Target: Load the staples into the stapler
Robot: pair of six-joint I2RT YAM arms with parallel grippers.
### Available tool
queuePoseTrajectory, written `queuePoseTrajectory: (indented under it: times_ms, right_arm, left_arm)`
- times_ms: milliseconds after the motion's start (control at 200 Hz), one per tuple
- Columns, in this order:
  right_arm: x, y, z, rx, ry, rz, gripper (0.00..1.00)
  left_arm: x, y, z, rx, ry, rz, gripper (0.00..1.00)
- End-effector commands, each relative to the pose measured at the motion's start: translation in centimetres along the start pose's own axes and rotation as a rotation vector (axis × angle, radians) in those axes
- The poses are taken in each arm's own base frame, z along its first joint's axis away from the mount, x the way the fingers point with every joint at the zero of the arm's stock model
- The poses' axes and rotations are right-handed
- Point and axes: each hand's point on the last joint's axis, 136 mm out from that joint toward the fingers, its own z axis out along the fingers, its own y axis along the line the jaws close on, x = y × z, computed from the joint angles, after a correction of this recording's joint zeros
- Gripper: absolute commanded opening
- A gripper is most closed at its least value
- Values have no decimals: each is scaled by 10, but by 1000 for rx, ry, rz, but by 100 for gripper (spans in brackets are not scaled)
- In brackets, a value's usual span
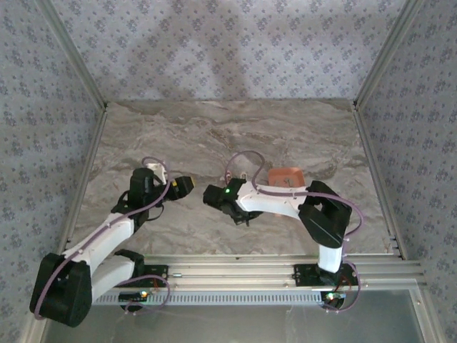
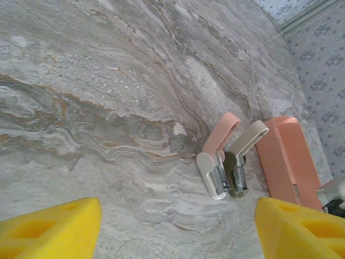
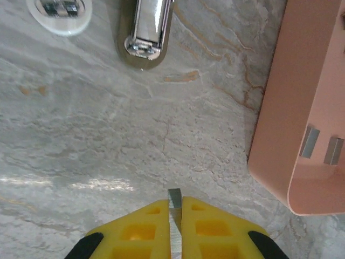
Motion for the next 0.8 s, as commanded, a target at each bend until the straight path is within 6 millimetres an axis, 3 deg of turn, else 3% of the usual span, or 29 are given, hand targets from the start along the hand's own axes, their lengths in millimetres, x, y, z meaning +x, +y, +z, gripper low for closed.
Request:
queuePoseTrajectory:
  times_ms: [0,535,795]
  right_arm:
    - [8,-11,13,114,8,-30,10]
    - [21,14,39,166,43,-86,10]
    - [29,25,41,181,48,-127,11]
  left_arm:
    - [5,11,-4,-49,-11,31,76]
    - [14,21,-4,-62,-18,28,76]
    - [21,26,-7,-70,-20,19,76]
